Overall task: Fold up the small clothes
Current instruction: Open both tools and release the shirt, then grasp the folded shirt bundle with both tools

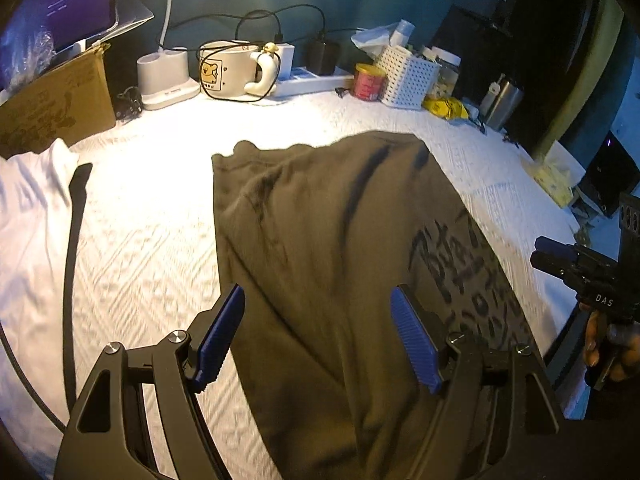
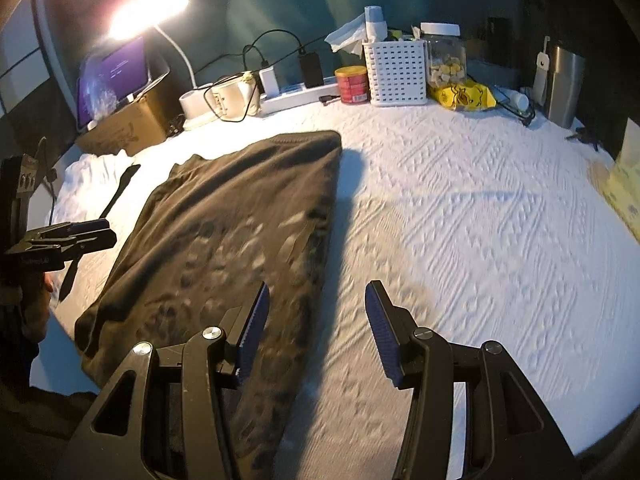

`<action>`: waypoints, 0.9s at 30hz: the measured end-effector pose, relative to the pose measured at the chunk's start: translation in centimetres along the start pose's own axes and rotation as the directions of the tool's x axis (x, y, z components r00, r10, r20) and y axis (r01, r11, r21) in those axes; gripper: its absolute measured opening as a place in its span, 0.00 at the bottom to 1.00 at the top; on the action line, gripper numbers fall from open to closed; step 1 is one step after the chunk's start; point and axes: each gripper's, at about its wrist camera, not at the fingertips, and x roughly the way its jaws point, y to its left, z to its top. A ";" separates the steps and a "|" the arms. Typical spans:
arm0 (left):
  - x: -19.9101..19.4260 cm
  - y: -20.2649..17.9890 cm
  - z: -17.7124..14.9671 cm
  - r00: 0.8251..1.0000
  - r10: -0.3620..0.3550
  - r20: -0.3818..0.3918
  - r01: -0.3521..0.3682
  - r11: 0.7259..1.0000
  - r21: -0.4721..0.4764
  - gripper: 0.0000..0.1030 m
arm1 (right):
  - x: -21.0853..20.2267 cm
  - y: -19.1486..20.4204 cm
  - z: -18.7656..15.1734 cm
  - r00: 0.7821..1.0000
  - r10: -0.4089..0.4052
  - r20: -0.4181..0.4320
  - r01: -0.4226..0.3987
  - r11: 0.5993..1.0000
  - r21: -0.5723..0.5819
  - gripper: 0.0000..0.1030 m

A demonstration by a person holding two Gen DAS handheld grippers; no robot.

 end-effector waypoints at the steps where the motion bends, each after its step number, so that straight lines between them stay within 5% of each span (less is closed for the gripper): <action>1: 0.3 0.2 0.3 1.000 -0.001 0.003 0.001 1.000 -0.004 0.73 | 0.2 -0.1 0.3 1.000 -0.005 0.000 0.005 1.000 -0.001 0.51; 17: 3.6 4.5 4.3 0.998 0.019 0.058 -0.016 0.999 -0.038 0.73 | 4.0 -1.9 5.7 0.999 -0.028 0.031 0.028 1.000 -0.007 0.51; 27: 7.1 6.7 4.5 0.999 0.036 0.026 -0.034 0.995 -0.091 0.73 | 8.0 -2.6 7.3 1.000 0.014 0.008 -0.014 1.000 0.010 0.51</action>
